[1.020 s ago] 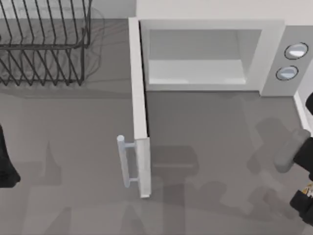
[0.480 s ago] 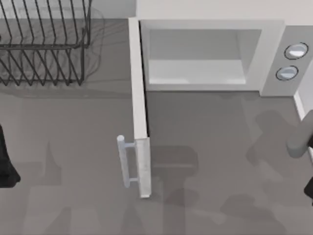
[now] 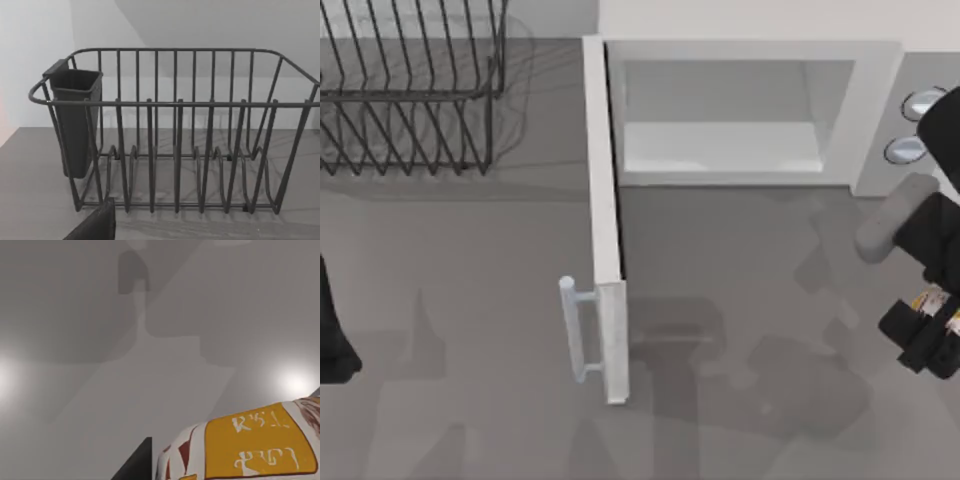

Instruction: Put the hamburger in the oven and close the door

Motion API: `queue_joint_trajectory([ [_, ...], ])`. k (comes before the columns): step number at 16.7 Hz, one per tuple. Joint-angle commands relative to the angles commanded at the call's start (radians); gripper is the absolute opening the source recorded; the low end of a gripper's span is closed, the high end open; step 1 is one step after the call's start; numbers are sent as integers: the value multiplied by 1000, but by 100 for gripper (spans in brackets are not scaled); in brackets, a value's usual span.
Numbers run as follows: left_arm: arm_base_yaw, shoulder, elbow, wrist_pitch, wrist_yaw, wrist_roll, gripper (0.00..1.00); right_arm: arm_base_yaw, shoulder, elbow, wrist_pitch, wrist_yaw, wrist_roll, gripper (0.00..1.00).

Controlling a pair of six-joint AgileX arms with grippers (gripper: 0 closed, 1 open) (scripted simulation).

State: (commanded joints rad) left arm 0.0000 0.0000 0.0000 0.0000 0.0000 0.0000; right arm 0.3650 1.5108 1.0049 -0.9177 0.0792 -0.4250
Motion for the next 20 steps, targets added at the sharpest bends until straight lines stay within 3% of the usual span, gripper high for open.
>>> queue_joint_trajectory([
  [13,0,0,0,0,0,0,100,208,656,269,1189,418,534,0],
  [17,0,0,0,0,0,0,100,247,769,306,1416,505,654,0],
  [20,0,0,0,0,0,0,100,257,799,316,1473,530,689,0],
])
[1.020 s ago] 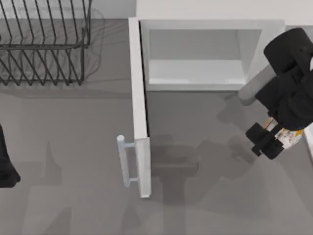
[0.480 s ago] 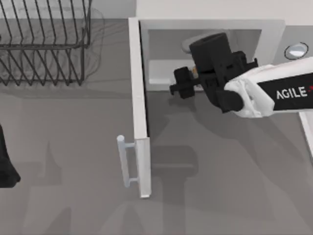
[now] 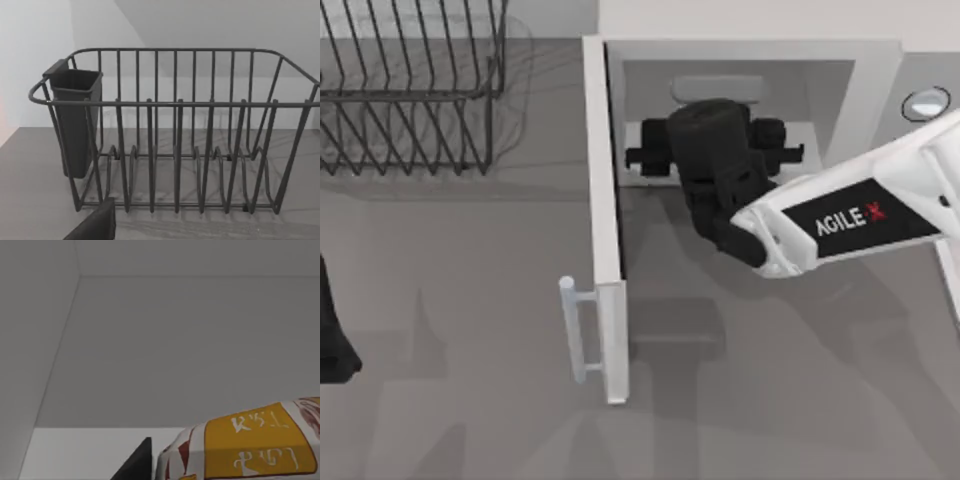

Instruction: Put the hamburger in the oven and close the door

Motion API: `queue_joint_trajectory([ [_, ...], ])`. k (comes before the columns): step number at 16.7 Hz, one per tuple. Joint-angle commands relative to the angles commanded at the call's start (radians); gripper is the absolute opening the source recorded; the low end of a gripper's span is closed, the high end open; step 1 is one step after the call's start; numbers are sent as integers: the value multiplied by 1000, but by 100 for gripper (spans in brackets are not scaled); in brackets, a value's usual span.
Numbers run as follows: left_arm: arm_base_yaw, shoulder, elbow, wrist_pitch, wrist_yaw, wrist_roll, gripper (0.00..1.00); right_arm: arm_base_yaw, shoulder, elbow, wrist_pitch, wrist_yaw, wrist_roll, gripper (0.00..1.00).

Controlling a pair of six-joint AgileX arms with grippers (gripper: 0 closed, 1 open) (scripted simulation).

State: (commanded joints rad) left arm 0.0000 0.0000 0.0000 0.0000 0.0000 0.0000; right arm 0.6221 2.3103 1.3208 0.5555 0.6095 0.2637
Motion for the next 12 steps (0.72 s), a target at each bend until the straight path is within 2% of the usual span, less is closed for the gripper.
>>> queue_joint_trajectory([
  [6,0,0,0,0,0,0,100,-7,-2,8,3,-10,-1,0],
  [12,0,0,0,0,0,0,100,-47,88,239,-7,-106,-37,0],
])
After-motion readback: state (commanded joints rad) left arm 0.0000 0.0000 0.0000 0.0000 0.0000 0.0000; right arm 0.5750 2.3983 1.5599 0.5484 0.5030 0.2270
